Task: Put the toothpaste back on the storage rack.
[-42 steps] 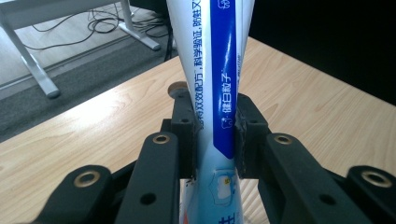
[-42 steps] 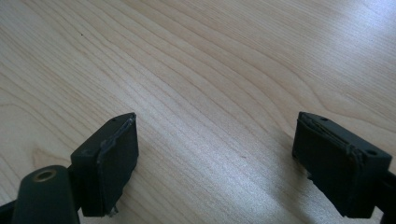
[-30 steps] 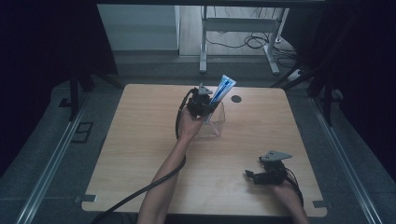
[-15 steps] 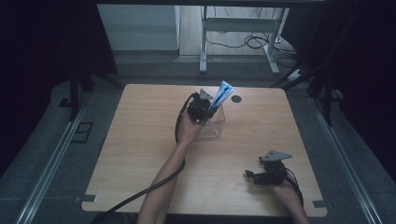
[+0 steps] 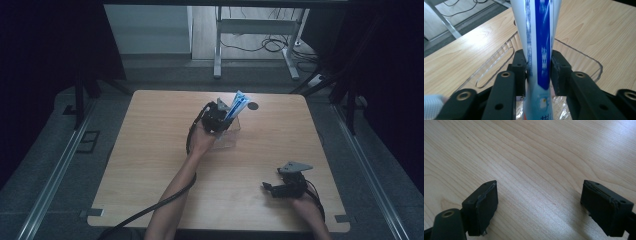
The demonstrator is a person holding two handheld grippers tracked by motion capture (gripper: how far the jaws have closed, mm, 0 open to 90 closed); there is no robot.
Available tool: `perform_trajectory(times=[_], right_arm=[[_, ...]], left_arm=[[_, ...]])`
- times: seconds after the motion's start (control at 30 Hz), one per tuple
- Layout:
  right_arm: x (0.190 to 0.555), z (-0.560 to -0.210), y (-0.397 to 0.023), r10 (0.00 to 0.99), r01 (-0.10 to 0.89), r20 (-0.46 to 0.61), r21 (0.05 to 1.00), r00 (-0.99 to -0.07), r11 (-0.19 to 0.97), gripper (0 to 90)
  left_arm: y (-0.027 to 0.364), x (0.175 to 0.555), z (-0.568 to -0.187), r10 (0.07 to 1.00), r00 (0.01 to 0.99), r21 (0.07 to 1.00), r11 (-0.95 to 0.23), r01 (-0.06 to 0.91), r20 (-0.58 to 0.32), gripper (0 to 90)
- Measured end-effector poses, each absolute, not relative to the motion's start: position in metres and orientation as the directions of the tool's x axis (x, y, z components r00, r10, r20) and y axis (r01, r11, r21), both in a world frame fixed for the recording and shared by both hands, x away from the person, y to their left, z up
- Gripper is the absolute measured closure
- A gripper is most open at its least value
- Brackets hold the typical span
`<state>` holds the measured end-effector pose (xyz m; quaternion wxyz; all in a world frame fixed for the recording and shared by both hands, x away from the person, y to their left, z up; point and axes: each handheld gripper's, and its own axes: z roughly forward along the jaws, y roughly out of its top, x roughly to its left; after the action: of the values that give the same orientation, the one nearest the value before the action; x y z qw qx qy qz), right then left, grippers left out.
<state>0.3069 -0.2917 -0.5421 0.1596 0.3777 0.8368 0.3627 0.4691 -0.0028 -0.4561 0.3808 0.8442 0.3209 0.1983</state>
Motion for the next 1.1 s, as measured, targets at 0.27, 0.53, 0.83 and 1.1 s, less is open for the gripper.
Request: perform_trajectory(times=[0.27,0.53,0.83,1.1], right_arm=[[0.307,-0.542,-0.291,0.748,0.516,0.008,0.728,-0.664,0.451,14.3],[0.307,-0.542,-0.291,0.748,0.516,0.007,0.728,-0.664,0.452,14.3],[0.307,-0.542,-0.291,0.748,0.516,0.007,0.728,-0.664,0.452,14.3],[0.307,-0.542,-0.291,0.748,0.516,0.007,0.728,-0.664,0.452,14.3]], left_arm=[[0.011,0.467,-0.456,0.695,0.719,0.807,-0.434,0.401,0.016,58.1],[0.014,0.463,-0.449,0.675,0.737,0.825,-0.405,0.395,-0.021,45.2],[0.016,0.461,-0.447,0.672,0.739,0.825,-0.39,0.409,-0.049,34.8],[0.019,0.459,-0.447,0.67,0.739,0.823,-0.38,0.422,-0.07,29.9]])
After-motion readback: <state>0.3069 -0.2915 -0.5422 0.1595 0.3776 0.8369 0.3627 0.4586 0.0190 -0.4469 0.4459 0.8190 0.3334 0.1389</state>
